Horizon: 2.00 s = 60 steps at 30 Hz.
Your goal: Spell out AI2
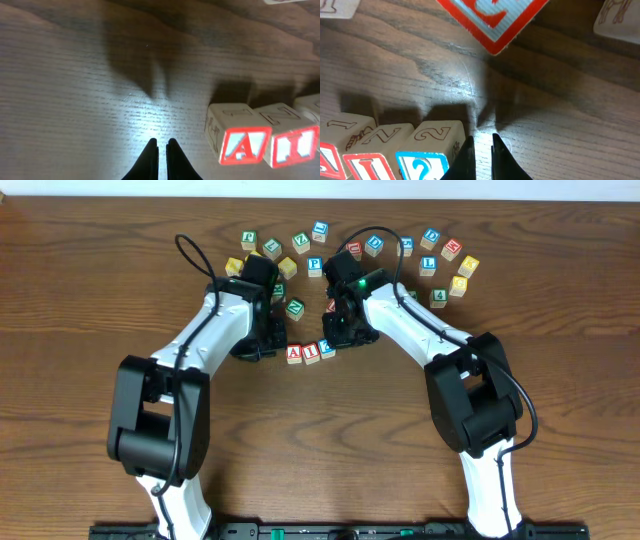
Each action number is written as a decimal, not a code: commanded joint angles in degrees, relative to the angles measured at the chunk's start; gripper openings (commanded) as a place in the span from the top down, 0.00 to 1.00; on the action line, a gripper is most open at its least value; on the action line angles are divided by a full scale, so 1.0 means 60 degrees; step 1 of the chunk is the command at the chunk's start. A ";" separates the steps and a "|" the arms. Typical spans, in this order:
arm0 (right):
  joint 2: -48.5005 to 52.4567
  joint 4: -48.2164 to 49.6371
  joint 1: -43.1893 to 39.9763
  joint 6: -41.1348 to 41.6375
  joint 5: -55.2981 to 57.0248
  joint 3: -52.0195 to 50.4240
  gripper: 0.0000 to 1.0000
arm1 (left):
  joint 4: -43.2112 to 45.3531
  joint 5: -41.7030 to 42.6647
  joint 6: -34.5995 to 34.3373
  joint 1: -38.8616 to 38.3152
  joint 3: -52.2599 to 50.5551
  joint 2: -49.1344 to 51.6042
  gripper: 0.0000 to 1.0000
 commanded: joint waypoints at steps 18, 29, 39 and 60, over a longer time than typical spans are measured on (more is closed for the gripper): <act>-0.0237 0.0058 0.0087 0.0098 -0.0324 -0.0058 0.93 | 0.0612 0.0987 -0.0204 -0.0561 -0.0069 0.0186 0.92; -0.0237 -0.0284 0.0084 0.0098 -0.0532 -0.0058 0.95 | 0.0805 0.1020 -0.0226 -0.1049 -0.0069 0.0186 0.92; -0.0240 -0.0619 -0.0095 0.0095 -0.0525 -0.0058 0.96 | 0.1129 0.1020 -0.0015 -0.1049 -0.0066 0.0186 0.92; -0.0240 -0.0827 -0.0404 0.0091 -0.0528 -0.0033 0.97 | 0.1249 0.2193 -0.0601 -0.1089 -0.0066 0.0186 0.92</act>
